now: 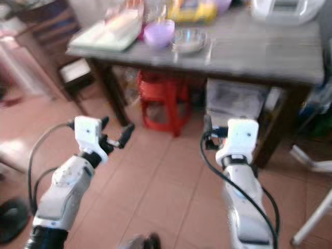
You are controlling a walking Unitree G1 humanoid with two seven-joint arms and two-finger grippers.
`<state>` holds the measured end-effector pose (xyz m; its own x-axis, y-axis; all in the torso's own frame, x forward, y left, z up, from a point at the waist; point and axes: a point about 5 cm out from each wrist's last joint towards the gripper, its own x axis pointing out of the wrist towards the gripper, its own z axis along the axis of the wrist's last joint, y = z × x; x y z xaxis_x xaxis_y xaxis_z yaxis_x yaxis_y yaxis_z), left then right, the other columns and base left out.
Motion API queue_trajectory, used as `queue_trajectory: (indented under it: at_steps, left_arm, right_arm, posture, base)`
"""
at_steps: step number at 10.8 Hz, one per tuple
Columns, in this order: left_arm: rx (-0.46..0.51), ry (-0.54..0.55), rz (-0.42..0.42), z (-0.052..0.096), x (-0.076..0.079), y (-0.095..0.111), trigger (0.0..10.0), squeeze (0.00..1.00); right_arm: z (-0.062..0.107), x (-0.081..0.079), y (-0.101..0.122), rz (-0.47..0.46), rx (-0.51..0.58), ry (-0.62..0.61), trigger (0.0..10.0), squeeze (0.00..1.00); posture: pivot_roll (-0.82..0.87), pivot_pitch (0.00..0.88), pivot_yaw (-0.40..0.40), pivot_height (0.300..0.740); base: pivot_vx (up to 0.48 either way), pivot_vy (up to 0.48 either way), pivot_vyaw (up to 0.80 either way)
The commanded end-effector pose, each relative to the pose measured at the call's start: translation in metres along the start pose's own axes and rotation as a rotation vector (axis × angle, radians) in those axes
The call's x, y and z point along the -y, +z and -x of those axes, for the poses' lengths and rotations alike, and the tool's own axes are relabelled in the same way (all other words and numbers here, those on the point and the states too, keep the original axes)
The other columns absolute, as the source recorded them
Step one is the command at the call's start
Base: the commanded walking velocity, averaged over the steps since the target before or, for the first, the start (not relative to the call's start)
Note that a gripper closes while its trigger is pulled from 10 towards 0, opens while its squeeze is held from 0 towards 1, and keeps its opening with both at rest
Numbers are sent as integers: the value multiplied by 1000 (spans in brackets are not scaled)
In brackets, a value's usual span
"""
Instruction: Setting the table
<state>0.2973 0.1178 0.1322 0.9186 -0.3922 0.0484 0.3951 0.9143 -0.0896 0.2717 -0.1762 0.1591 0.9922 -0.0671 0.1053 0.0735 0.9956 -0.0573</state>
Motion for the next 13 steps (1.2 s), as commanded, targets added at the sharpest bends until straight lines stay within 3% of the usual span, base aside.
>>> queue_trajectory:
  at_steps: [1, 6, 9, 13]
  left_arm:
    - [20, -8, -4, 1, -5, 6, 10000, 0]
    - [36, -72, -2, 1, 1, 8, 10000, 0]
    - [37, -84, 2, 0, 2, 8, 10000, 0]
    - [37, -89, 1, 0, 2, 8, 10000, 0]
  right_arm:
    - [0, 0, 4, -14, 20, -6, 10000, 0]
    - [0, -3, 2, -15, 8, -2, 10000, 0]
    - [0, -2, 2, -16, 2, -5, 10000, 0]
    - [0, -3, 2, -17, 3, -8, 10000, 0]
  posture:
    - [-102, 121, 150, 740]
    - [-106, 124, 150, 740]
    - [-107, 124, 152, 740]
    - [-108, 125, 152, 740]
  base:
    - [0, 0, 0]
    - [0, -55, 0]
    - [0, -480, 0]
    - [0, -480, -383]
